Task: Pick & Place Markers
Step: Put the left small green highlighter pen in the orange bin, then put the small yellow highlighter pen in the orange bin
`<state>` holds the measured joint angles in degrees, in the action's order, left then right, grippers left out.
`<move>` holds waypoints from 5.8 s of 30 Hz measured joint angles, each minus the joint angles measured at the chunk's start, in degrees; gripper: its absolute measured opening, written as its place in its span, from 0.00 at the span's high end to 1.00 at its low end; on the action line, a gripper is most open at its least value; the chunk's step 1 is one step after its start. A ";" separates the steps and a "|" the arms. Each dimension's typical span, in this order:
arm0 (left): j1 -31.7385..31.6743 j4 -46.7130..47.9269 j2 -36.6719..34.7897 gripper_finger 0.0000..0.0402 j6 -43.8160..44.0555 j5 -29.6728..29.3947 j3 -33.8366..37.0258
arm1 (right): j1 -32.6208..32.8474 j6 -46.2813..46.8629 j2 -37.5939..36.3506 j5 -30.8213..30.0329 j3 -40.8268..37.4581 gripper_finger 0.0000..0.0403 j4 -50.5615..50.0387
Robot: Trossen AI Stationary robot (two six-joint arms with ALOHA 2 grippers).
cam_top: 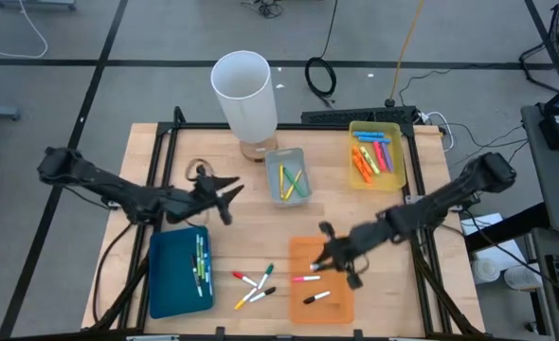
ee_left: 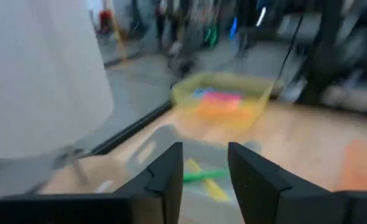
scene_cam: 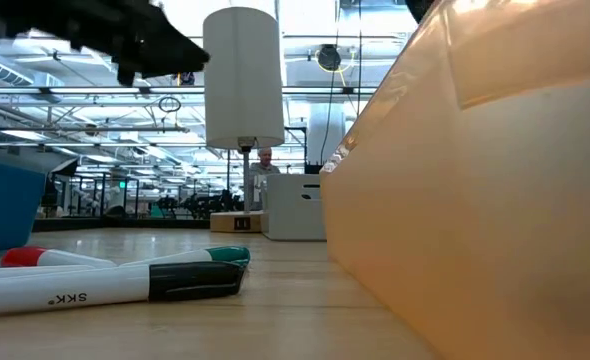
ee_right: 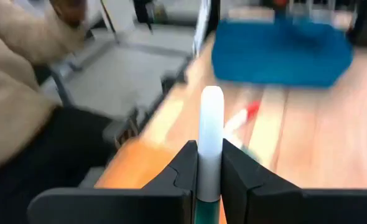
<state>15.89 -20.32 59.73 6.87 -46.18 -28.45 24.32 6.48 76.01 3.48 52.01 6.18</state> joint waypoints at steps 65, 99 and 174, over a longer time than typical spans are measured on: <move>24.53 54.87 57.63 0.48 49.79 37.65 -54.53 | 10.14 -0.35 -0.95 -15.23 -4.81 0.50 -0.79; 23.88 54.77 59.74 0.33 42.32 34.13 -54.50 | 10.03 0.31 -0.90 -15.39 -4.81 0.51 -0.45; 25.77 66.65 60.58 0.56 45.67 42.94 -52.17 | 9.39 1.42 -0.90 -15.41 -6.80 0.51 3.47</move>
<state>41.66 46.33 120.31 52.53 -3.24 -80.62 33.71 7.90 75.11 -11.92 45.21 9.65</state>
